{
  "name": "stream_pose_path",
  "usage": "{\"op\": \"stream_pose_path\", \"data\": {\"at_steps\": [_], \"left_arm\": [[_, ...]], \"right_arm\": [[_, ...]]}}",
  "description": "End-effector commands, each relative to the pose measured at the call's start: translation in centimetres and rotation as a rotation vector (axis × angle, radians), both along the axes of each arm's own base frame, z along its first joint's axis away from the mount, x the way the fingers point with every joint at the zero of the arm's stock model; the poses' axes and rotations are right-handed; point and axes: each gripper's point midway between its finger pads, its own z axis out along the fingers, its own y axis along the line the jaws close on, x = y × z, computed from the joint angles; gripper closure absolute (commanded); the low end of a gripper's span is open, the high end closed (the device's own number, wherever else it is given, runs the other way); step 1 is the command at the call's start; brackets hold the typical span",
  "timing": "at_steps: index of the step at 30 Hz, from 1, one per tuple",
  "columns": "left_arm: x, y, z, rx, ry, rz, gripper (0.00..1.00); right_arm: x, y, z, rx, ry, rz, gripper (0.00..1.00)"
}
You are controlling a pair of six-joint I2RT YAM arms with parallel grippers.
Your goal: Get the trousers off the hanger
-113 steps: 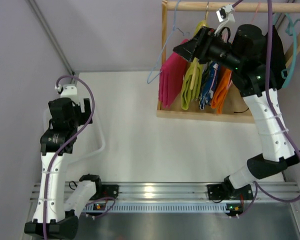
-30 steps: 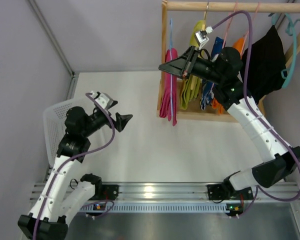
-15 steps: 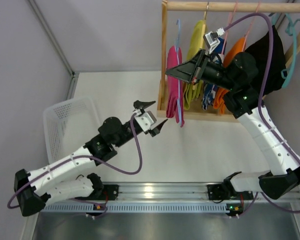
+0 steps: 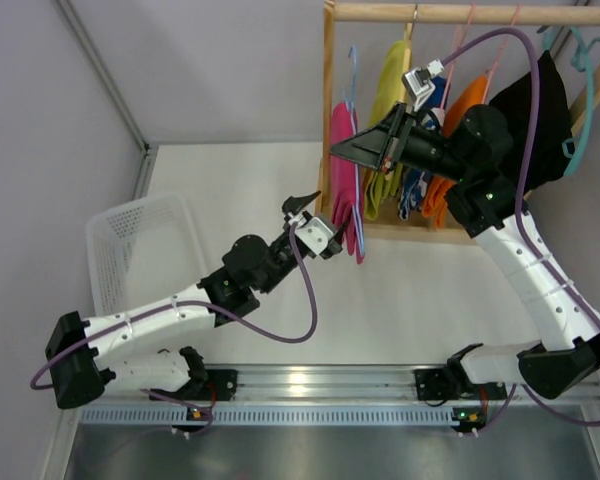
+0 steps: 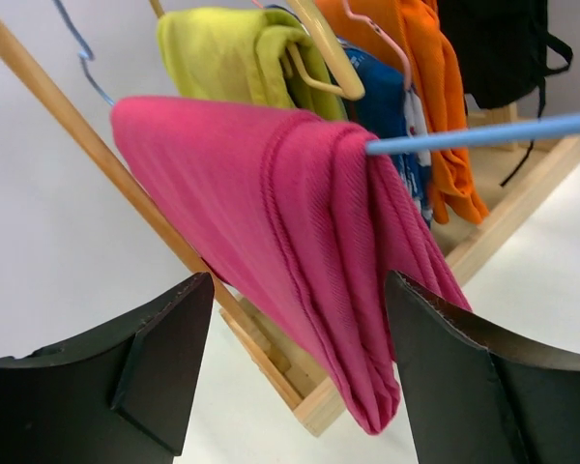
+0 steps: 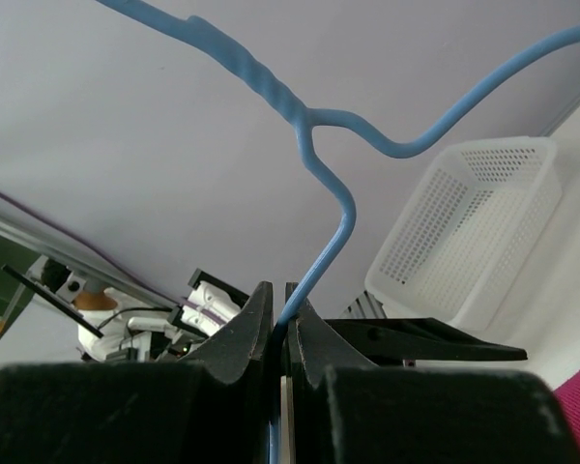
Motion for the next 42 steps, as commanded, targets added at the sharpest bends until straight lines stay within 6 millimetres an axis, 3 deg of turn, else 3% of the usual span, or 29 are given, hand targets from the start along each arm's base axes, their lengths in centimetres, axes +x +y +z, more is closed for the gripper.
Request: {"op": "stream_pose_path", "data": {"at_steps": [1, 11, 17, 20, 23, 29, 38, 42], "left_arm": [[0.3, 0.4, 4.7, -0.127, -0.078, 0.037, 0.23], [1.3, -0.5, 5.8, -0.149, -0.086, 0.057, 0.19], [1.5, -0.5, 6.3, -0.149, -0.098, 0.070, 0.23], [1.1, -0.4, 6.0, -0.168, -0.077, 0.046, 0.08], [-0.2, -1.0, 5.8, -0.170, -0.080, -0.033, 0.04], [-0.1, -1.6, 5.9, -0.177, -0.054, -0.039, 0.04], [-1.5, -2.8, 5.5, -0.137, -0.066, -0.072, 0.05], [-0.3, -2.1, 5.2, -0.128, -0.056, 0.016, 0.18]], "right_arm": [[-5.4, -2.1, 8.3, 0.161, -0.345, 0.025, 1.00], [-6.3, -2.3, 8.8, 0.183, -0.351, 0.033, 1.00], [-6.6, -2.6, 8.5, 0.174, -0.356, 0.028, 1.00], [-6.8, -2.8, 8.8, 0.178, -0.368, 0.023, 1.00], [-6.6, -2.8, 9.0, 0.180, -0.370, 0.017, 1.00], [-6.0, -2.6, 8.5, 0.177, -0.363, 0.006, 1.00], [-5.4, -3.0, 8.7, 0.184, -0.355, -0.026, 1.00], [-5.8, -3.1, 8.4, 0.180, -0.348, -0.021, 1.00]]}}
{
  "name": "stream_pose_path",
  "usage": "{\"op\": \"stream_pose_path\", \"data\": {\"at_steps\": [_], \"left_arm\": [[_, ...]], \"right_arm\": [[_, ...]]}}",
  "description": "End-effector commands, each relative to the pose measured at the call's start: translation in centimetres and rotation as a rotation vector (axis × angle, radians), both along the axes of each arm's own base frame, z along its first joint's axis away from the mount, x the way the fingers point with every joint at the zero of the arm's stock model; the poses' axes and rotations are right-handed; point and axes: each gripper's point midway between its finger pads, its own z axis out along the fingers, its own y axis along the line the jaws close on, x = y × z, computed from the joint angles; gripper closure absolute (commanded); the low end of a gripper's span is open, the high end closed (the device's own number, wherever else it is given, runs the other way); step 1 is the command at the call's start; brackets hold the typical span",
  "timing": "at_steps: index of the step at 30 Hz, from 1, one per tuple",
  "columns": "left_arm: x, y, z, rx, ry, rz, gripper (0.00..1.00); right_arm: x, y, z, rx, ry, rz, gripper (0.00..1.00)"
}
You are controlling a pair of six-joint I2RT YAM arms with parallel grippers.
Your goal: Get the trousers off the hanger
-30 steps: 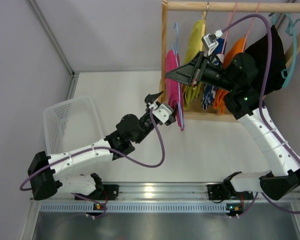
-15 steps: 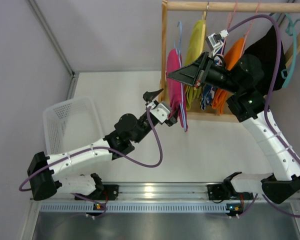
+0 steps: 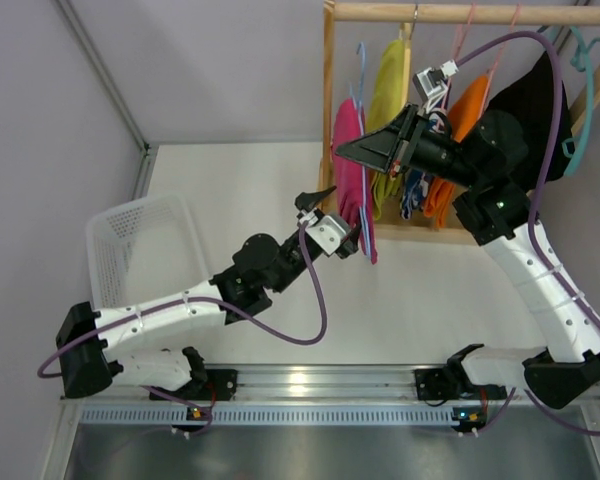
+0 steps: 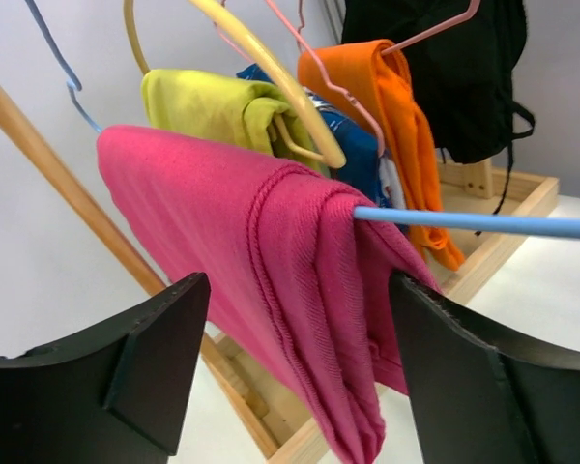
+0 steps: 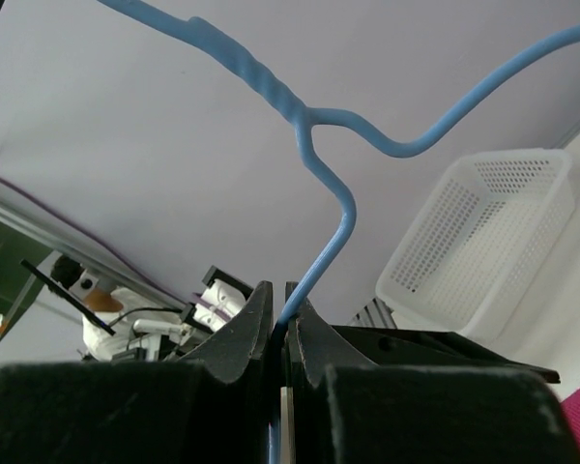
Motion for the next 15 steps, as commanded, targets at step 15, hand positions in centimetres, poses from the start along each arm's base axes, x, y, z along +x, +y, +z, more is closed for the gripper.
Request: {"op": "stream_pose_path", "data": {"at_steps": [15], "left_arm": [[3.0, 3.5, 1.2, -0.019, 0.027, 0.097, 0.34]], "right_arm": [[-4.8, -2.9, 6.9, 0.135, -0.335, -0.014, 1.00]]}}
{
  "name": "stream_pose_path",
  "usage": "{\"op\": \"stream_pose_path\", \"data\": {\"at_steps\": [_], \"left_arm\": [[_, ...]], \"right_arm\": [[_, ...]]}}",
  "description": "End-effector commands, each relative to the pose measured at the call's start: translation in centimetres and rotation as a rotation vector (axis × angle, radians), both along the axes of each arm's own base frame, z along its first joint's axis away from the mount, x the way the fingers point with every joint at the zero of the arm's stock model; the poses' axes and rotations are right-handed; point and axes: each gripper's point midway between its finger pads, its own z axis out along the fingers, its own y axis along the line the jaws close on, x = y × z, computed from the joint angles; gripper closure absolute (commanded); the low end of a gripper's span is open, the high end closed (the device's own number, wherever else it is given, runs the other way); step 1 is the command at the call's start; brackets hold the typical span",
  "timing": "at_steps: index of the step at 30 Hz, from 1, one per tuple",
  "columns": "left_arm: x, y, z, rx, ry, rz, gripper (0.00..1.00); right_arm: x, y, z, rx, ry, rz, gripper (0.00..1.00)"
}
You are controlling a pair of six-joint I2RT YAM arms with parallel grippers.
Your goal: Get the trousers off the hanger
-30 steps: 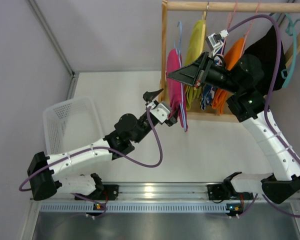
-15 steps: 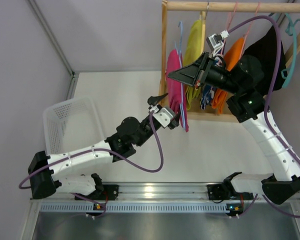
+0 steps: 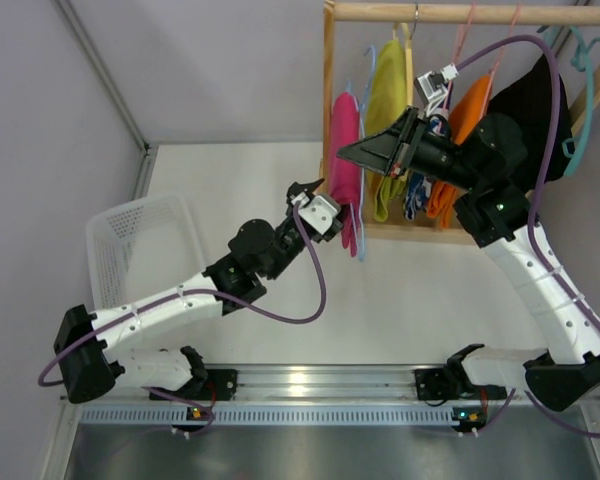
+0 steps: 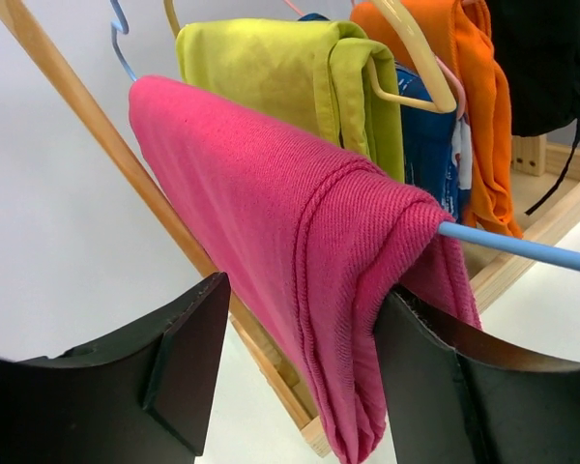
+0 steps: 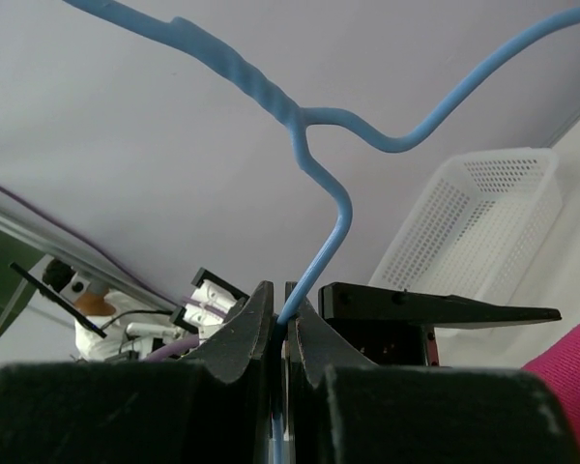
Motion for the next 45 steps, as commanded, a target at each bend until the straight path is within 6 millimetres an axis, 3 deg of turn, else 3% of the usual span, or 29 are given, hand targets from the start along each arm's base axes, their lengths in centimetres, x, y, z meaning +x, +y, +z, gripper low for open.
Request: {"op": "stream_pose_path", "data": {"at_steps": [1, 10, 19, 27, 36, 42, 45], "left_arm": [[-0.6, 1.0, 2.0, -0.039, -0.030, -0.013, 0.35], [-1.7, 1.4, 1.4, -0.002, -0.039, -0.083, 0.35], [-0.9, 1.7, 0.2, 0.031, -0.023, -0.091, 0.30], [-0.9, 1.4, -0.8, 0.068, -0.009, -0.117, 0.19], [0.1, 1.8, -2.1, 0.092, 0.018, -0.088, 0.17], [1.4, 1.9, -1.2, 0.069, 0.029, -0.030, 0.22], [2.0, 1.7, 0.2, 0.005, 0.048, -0.006, 0.23]], "right_arm": [[-4.9, -2.6, 7.8, 0.144, -0.341, 0.001, 1.00], [-4.6, -3.1, 8.2, 0.153, -0.345, 0.001, 1.00], [-4.8, -2.9, 8.5, 0.162, -0.337, 0.027, 1.00], [-4.9, -3.0, 8.9, 0.175, -0.342, 0.029, 1.00], [-4.8, -2.9, 9.0, 0.183, -0.332, 0.034, 1.00], [-4.3, -2.7, 8.0, 0.178, -0.302, 0.031, 1.00], [-3.9, -2.6, 6.9, 0.169, -0.271, 0.023, 1.00]]}}
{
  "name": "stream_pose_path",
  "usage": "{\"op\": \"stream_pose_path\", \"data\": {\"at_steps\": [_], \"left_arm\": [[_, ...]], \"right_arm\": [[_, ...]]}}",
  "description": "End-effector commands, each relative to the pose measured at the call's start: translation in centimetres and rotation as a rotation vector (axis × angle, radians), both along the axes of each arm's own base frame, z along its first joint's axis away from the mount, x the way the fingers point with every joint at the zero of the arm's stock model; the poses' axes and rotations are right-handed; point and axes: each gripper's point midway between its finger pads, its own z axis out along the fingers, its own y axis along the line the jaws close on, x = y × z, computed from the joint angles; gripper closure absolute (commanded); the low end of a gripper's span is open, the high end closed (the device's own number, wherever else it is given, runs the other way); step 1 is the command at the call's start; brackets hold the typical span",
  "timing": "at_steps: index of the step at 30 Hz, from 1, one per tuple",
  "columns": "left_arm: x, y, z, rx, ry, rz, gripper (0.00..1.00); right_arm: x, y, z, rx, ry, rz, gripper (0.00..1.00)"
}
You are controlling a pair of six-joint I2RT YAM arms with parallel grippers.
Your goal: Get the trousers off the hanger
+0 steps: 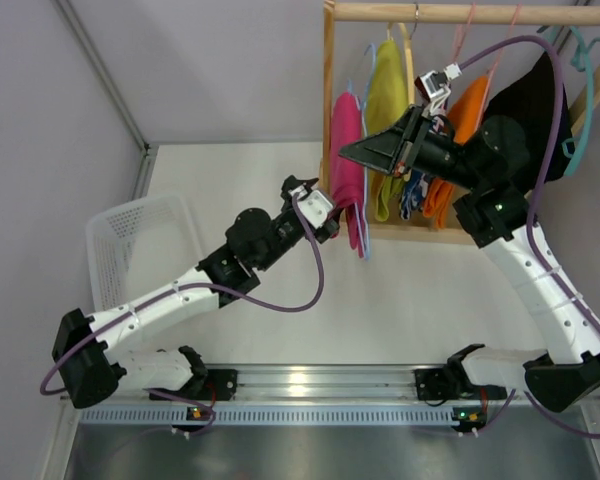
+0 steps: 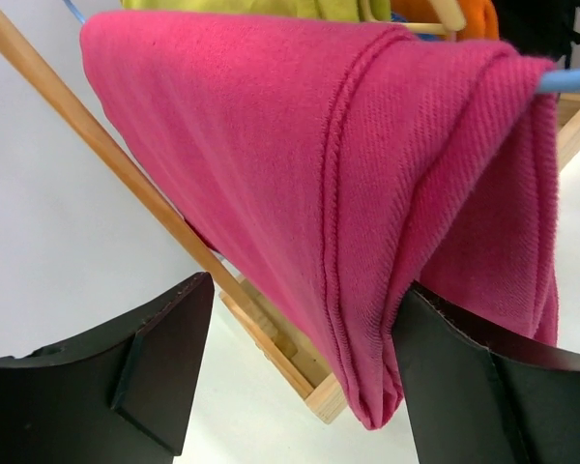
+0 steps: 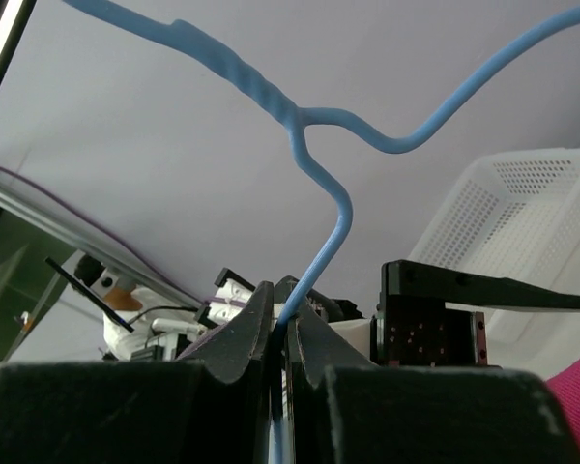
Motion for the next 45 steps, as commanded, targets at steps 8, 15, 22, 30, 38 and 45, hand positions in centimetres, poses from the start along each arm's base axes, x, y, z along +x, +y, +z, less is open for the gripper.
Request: {"op": "stream_pose_path", "data": {"at_steps": [8, 15, 22, 30, 38, 45], "left_arm": [[1.5, -0.9, 4.4, -0.164, 0.042, 0.034, 0.25], [0.7, -1.2, 5.2, -0.168, 0.025, -0.004, 0.50], [0.8, 1.1, 8.3, -0.231, -0.009, 0.077, 1.00], [-0.7, 4.4, 15.3, -0.378, -0.029, 0.115, 1.00], [-1.9, 7.4, 21.2, -0.515, -0.061, 0.121, 1.00], [-3.8, 9.6, 27.4, -0.628, -0.138, 0.083, 1.00]], "right_arm": [[-2.8, -1.7, 3.8, 0.122, -0.229, -0.012, 1.00], [-2.8, -1.7, 3.8, 0.121, -0.243, -0.010, 1.00], [-1.9, -1.9, 2.3, 0.083, -0.234, -0.045, 1.00], [1.4, -1.8, -3.9, -0.012, -0.151, -0.072, 1.00], [3.5, -2.3, -6.4, -0.060, -0.077, -0.100, 1.00], [5.6, -2.4, -10.1, -0.149, 0.008, -0.159, 1.00]]}}
